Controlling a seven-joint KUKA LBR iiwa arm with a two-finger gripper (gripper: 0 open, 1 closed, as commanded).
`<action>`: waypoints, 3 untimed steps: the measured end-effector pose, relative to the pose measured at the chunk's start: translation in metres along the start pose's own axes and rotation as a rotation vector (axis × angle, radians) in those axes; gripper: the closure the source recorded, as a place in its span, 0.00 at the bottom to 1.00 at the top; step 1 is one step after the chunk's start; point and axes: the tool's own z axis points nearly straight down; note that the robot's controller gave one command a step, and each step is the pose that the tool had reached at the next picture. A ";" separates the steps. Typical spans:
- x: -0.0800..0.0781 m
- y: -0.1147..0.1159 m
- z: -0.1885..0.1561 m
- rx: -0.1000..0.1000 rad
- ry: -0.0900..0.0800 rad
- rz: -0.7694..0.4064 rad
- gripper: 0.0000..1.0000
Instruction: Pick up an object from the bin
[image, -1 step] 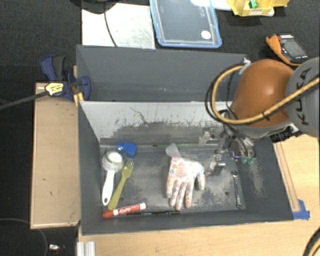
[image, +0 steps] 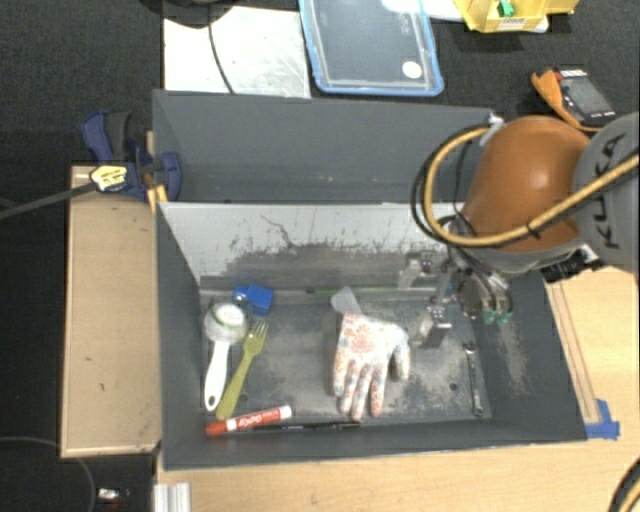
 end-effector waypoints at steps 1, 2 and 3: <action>-0.001 0.012 0.049 0.001 -0.008 -0.218 0.00; 0.007 0.034 0.070 -0.001 0.001 -0.631 0.00; 0.012 0.039 0.070 0.000 -0.002 -0.756 0.00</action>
Offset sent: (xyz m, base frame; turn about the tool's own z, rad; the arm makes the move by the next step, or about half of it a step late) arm -0.0085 0.0428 -0.0589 -0.6976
